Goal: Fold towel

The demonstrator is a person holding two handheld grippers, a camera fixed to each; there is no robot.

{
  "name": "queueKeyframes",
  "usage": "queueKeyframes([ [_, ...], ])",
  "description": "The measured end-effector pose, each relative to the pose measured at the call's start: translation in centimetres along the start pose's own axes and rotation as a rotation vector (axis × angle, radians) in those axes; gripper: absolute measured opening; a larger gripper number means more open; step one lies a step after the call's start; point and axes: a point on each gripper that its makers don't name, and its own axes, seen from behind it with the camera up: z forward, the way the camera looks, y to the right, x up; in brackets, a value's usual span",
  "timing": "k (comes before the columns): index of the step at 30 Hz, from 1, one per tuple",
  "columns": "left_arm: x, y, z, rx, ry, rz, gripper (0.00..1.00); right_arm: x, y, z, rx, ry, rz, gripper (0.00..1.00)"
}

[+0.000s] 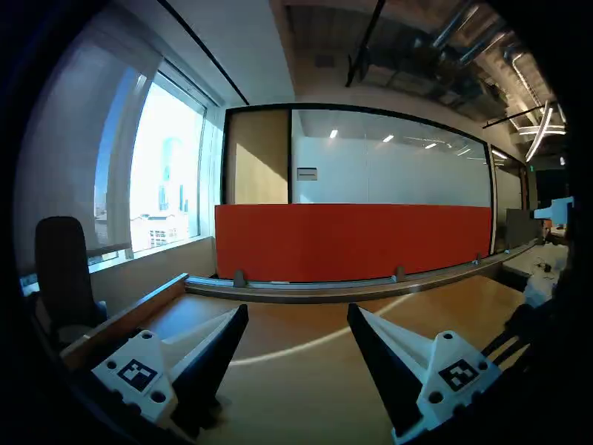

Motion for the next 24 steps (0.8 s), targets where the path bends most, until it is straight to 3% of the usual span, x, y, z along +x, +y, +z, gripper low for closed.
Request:
queueKeyframes([
  [12,-5.0,-1.0,-0.5,-0.014,0.034,-0.018,1.0,-2.3,-1.7,0.0,-0.003,0.022,0.025,1.0],
  [24,-9.7,-1.6,-0.4,-0.01,0.046,-0.032,1.0,-5.2,-3.5,0.6,0.023,0.024,0.002,1.0],
])
